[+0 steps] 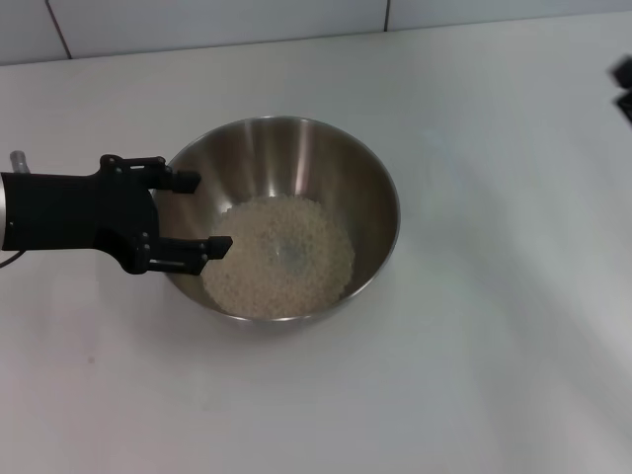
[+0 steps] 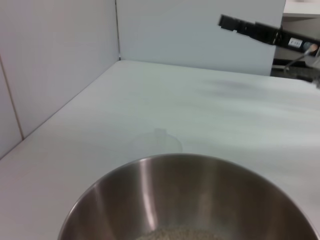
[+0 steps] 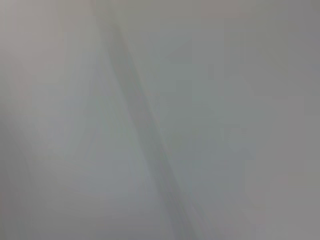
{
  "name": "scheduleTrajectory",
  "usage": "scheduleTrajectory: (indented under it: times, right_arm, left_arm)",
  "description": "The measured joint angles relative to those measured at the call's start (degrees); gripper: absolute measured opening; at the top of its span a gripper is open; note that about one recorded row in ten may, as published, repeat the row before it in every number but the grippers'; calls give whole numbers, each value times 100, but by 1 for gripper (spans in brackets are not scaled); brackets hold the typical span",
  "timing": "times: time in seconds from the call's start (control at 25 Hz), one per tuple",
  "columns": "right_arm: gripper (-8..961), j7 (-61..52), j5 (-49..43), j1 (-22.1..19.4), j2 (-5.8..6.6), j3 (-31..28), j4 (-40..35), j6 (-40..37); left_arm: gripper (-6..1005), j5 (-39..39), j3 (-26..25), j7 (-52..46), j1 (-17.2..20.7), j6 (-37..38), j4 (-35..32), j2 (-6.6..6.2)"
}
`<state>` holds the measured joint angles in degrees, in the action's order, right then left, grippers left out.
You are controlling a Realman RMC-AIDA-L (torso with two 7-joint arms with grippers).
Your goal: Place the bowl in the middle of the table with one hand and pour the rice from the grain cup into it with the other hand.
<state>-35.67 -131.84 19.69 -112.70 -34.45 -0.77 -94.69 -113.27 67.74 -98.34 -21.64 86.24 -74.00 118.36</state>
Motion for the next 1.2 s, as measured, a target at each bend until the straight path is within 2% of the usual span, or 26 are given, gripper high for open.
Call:
scheduleTrajectory:
  times: [0.04,0.08,0.12,0.16,0.2,0.24,0.28,0.32,0.36,0.4,0.44,0.48,0.52,0.56,0.6,0.64,0.68,0.72,0.76,0.8,0.88,0.92,0.96,1.0,1.2]
  right_arm:
    - [758,-446,-330,271,106,273,-357,-302]
    - [758,-1114,-710,755,209,880,-1075,-837]
    - [759,-1114,-710,755,209,880,-1075,-837]
    - [759,-1539,-772,1169,132,1644,-1908,-1174]
    - [759,-1539,-772,1169,132,1644,-1908,-1174]
    - [759,-1798,-774,1386,-3,2135,-2456,-1293]
    - [759,-2234,-764,1660,-380,2908,-3612,-1323]
    - [758,-2234,-764,1660,-380,2908,-3612,-1323]
    - [758,-2597,-736,1801,-647,3607,-4548,-1256]
    - [757,-2597,-736,1801,-647,3607,-4548,-1256]
    - [757,-2745,-696,1828,-697,3889,-4875,-1221]
    - [756,-3304,-455,1863,-682,4578,-5181,-1158]
    - [756,-3304,-455,1863,-682,4578,-5181,-1158]
    - [756,-3684,-216,1844,-680,5119,-5260,-1032]
    - [755,-3684,-216,1844,-680,5119,-5260,-1032]
    - [755,-3811,-70,1803,-691,5469,-5319,-939]
    - [754,-4072,219,1692,-704,6151,-5451,-719]
    - [754,-4072,219,1692,-704,6151,-5451,-719]
    - [753,-4326,494,1554,-707,6785,-5637,-515]
    - [753,-4326,494,1554,-707,6785,-5637,-515]
    - [753,-4652,940,1295,-708,7668,-5994,-183]
    - [753,-4652,940,1295,-708,7668,-5994,-183]
    - [754,-4771,1185,1139,-697,8107,-6163,19]
    - [754,-4797,1259,1089,-691,8243,-6205,81]
    - [754,-4821,1336,1036,-686,8411,-6239,177]
  left_arm:
    - [844,-1,1,0,-1,0,0,-2]
    - [844,-1,1,0,-1,0,0,-2]
    - [844,-1,1,-5,-10,0,0,-2]
    - [844,-1,1,-9,-17,1,0,-4]
    - [844,-1,1,-11,-19,1,0,-4]
    - [844,-1,1,-13,-23,2,0,-4]
    - [844,-1,1,-24,-38,4,0,-5]
    - [844,-1,1,-24,-38,4,0,-5]
    - [844,-4,0,-30,-56,4,0,-3]
    - [844,-9,3,-37,-71,2,0,-1]
    - [844,-18,7,-47,-87,3,-1,-1]
    - [844,-51,19,-62,-105,1,2,1]
    - [844,-51,19,-62,-105,1,2,1]
    - [844,-119,26,-71,-109,1,12,6]
    - [844,-119,26,-71,-109,1,12,6]
    - [844,-141,29,-77,-112,0,13,8]
    - [844,-157,40,-92,-123,-1,14,10]
    - [844,-157,40,-92,-123,-1,14,10]
    - [844,-158,42,-98,-126,-2,15,11]
    - [844,-158,42,-102,-128,-2,16,11]
    - [844,-160,45,-112,-126,-3,17,9]
    - [844,-160,45,-112,-126,-3,17,9]
    - [844,-160,45,-113,-116,-3,17,7]
    - [844,-160,45,-114,-112,-3,17,8]
    - [844,-160,45,-115,-106,-3,17,15]
